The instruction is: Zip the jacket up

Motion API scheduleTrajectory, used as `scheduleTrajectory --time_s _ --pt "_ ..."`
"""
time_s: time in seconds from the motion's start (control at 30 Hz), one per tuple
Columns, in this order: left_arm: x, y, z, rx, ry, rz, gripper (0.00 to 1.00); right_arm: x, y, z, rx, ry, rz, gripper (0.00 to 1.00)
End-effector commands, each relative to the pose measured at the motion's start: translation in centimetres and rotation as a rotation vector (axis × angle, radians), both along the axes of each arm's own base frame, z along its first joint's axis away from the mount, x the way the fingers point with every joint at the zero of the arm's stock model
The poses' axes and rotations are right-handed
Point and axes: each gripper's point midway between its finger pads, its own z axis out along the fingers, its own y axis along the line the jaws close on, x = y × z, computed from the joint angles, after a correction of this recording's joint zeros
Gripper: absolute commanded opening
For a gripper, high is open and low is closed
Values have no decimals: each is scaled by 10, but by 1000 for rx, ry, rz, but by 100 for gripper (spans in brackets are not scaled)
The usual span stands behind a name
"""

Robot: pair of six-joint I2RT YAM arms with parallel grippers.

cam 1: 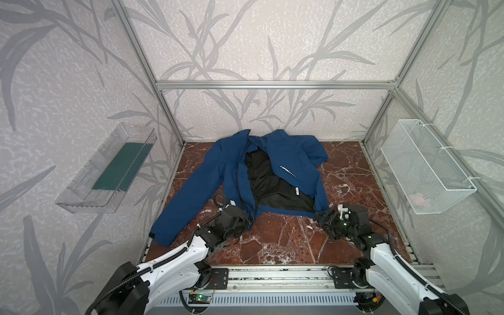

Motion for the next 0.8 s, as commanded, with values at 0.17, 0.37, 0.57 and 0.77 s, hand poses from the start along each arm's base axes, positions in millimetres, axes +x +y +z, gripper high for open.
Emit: scheduleTrajectory --time_s 0.17,0.37,0.57,0.77 --pt "6 0 10 7 -16 16 0 7 -1 4 31 -50 -11 62" --pt "7 -1 10 7 -16 15 0 6 -3 4 29 -56 -17 42" --pt "8 -3 10 5 -16 15 0 4 -3 4 28 -58 -15 25" --pt "9 -3 12 4 -20 16 0 6 -2 8 32 -75 -15 17"
